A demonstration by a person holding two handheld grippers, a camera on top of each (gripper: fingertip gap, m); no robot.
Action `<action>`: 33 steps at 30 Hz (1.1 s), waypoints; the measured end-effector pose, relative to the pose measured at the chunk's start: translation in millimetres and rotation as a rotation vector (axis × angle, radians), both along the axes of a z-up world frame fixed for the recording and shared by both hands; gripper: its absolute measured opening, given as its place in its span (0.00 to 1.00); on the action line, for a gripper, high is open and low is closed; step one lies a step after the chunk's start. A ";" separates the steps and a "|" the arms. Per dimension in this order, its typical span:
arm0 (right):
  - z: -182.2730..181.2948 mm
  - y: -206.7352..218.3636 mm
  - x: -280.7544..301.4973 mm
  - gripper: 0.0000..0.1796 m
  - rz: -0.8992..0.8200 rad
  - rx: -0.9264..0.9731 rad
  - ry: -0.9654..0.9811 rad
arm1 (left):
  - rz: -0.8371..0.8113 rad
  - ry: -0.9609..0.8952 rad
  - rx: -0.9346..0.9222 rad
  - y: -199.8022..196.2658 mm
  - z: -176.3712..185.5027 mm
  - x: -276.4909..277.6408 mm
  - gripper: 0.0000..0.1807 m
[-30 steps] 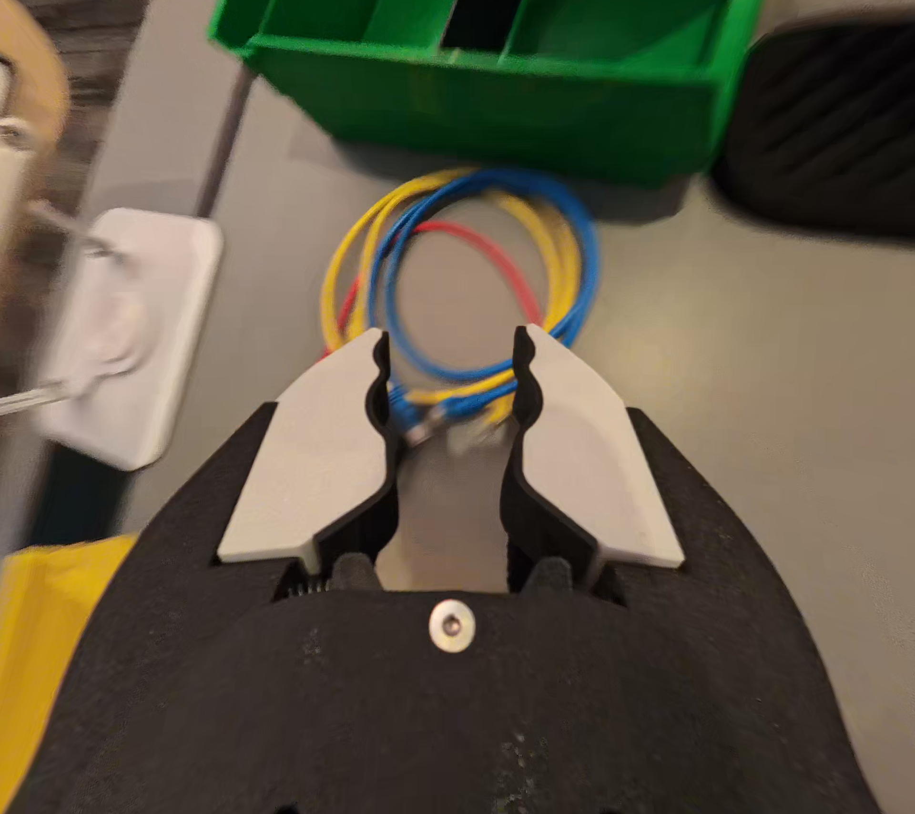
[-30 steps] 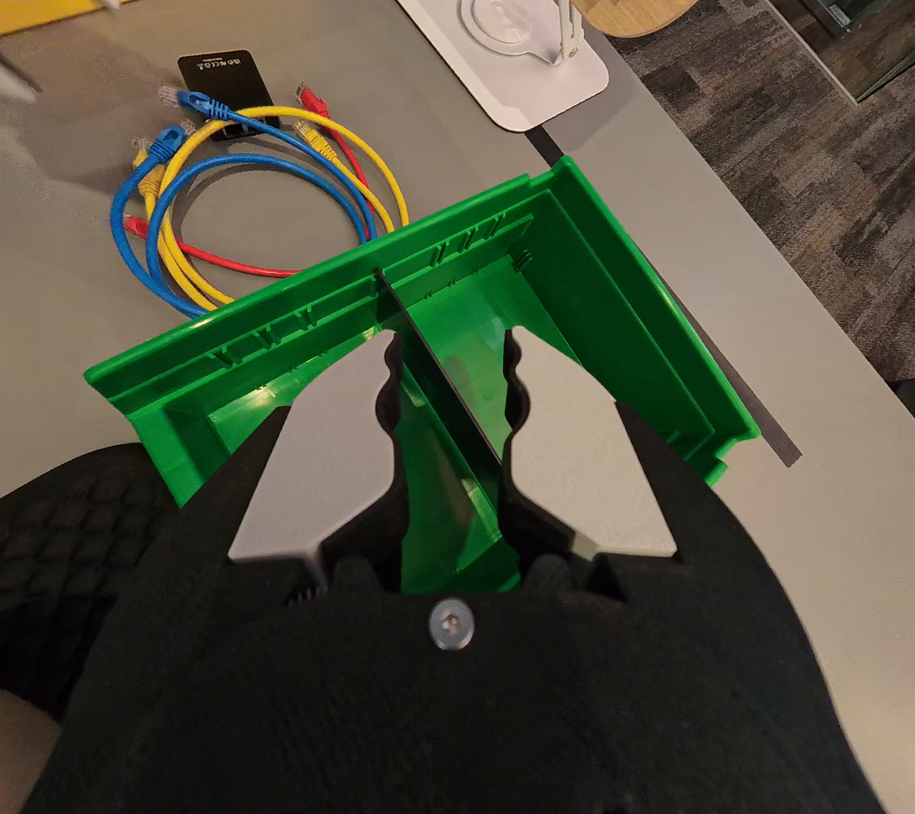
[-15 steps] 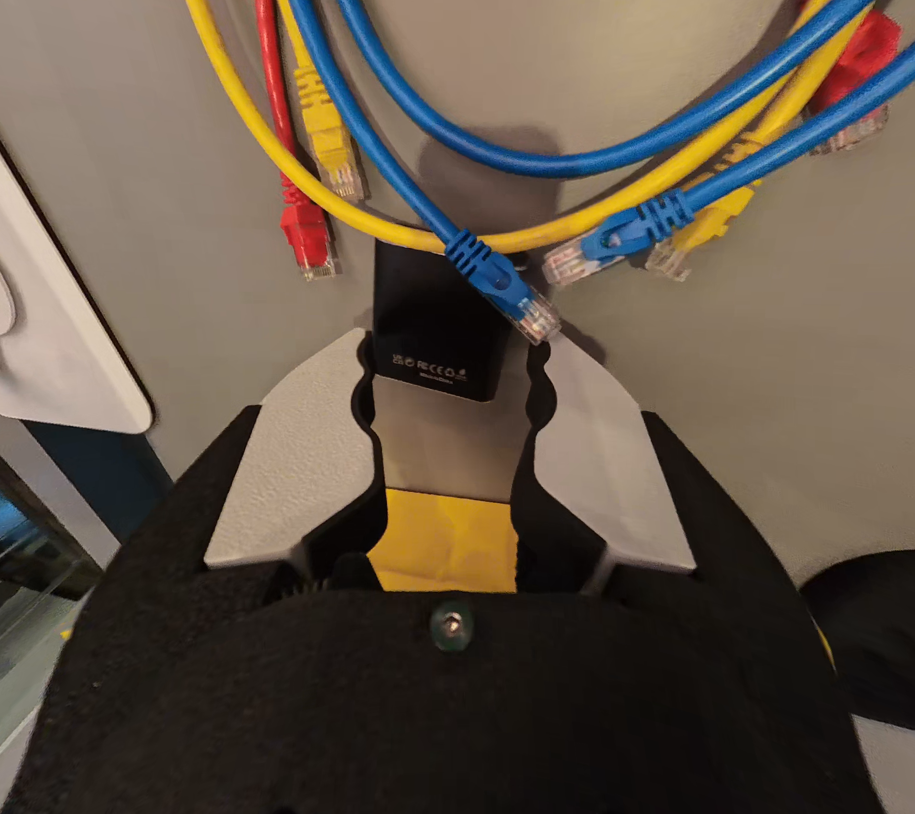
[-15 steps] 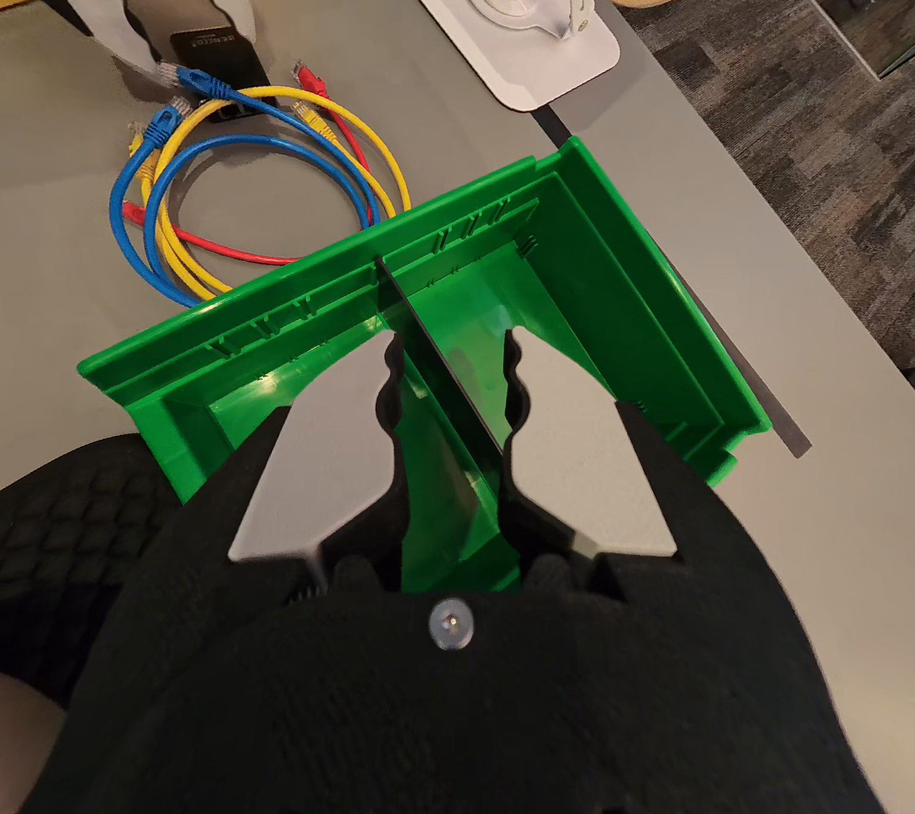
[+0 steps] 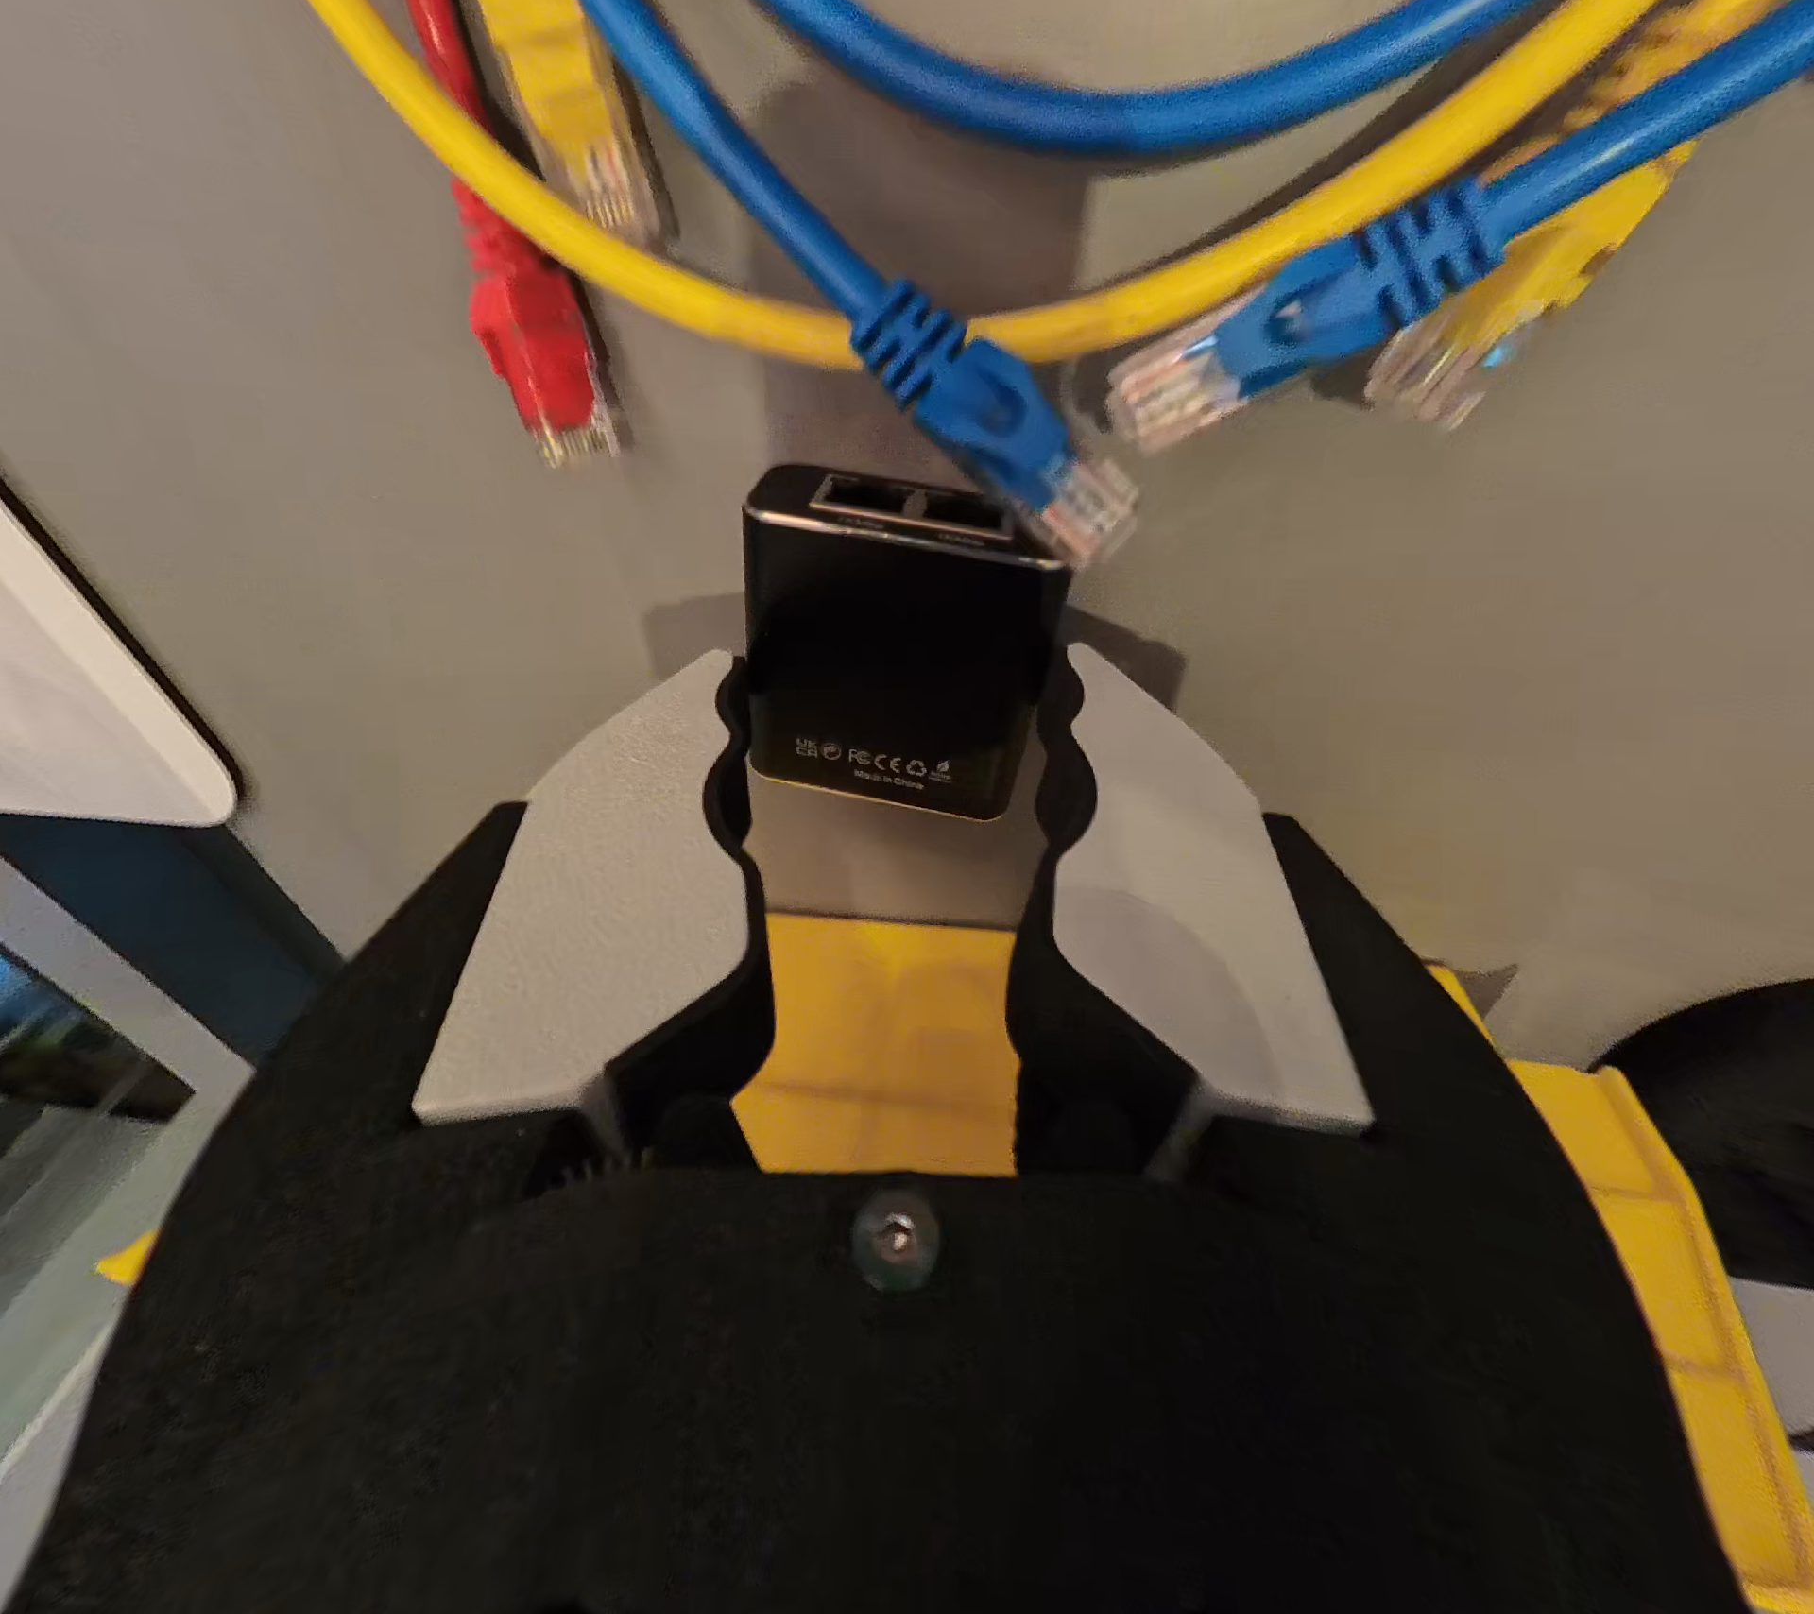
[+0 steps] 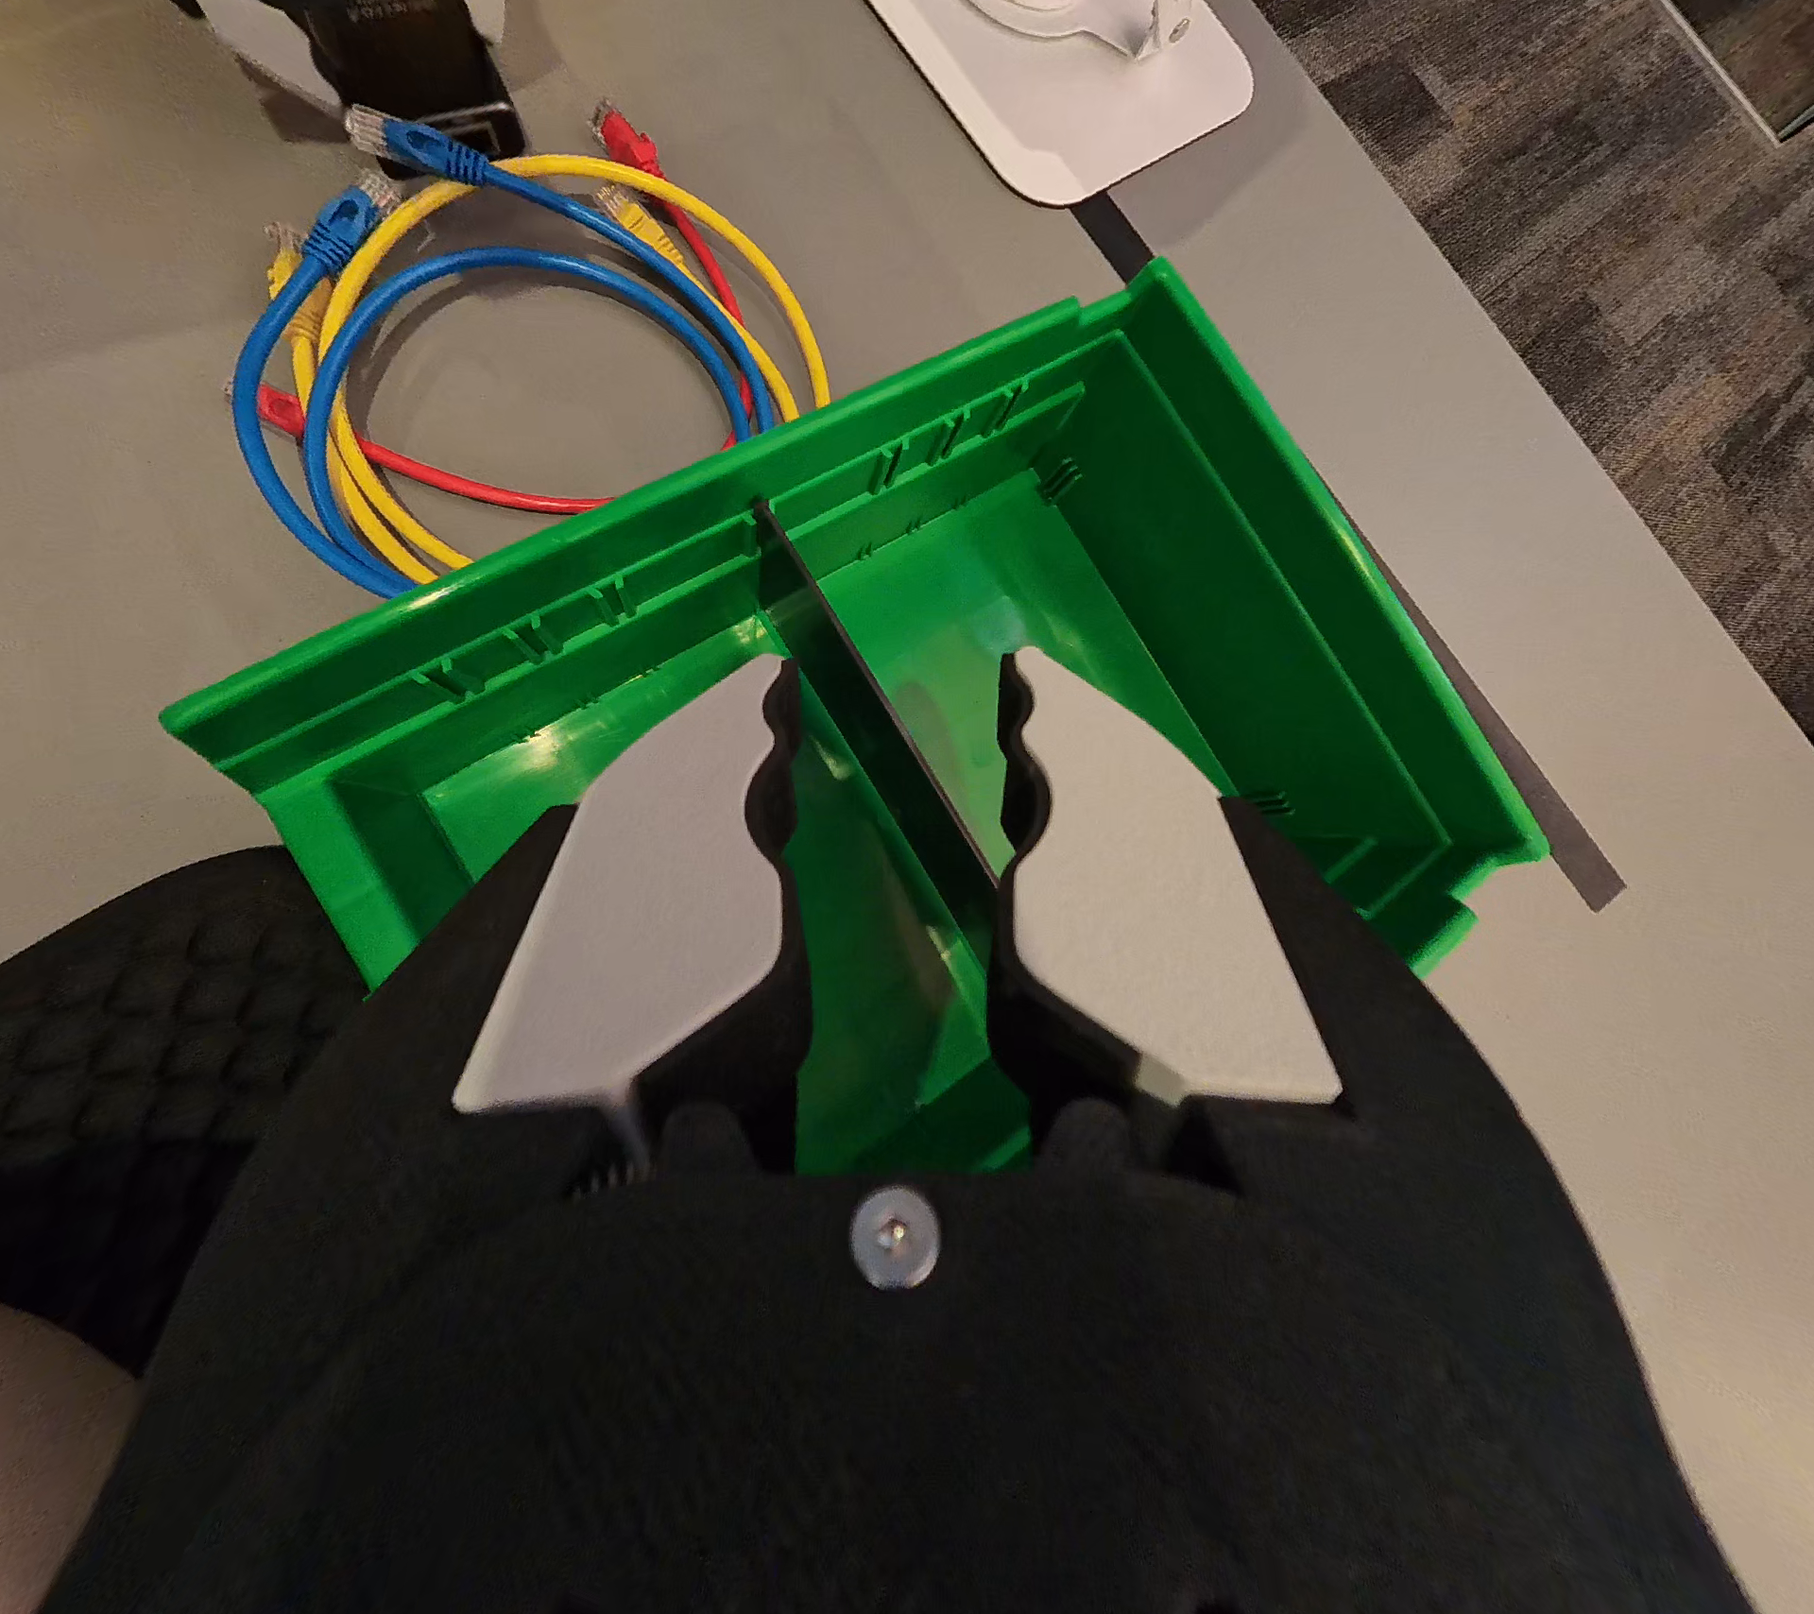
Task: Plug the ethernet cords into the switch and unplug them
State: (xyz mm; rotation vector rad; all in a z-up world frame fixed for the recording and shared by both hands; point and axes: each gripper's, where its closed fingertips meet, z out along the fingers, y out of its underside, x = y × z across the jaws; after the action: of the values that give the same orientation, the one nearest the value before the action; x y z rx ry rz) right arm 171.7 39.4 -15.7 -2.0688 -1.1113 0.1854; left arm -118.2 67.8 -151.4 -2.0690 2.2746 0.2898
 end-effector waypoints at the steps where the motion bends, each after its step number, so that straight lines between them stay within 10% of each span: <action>1: 0.0 0.0 -0.4 0.22 0.002 0.000 -0.001 | 0.016 0.019 0.007 1.0 0.3 -5.3 0.31; 33: -2.7 -3.7 0.0 0.23 0.013 -0.022 0.010 | 0.022 0.073 0.019 -27.4 8.5 -14.1 0.34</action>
State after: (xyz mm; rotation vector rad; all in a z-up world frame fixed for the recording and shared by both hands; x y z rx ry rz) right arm 171.7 35.7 -18.4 -2.0779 -1.1216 0.2148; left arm -132.3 40.4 -142.9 -2.1101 2.2806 0.3918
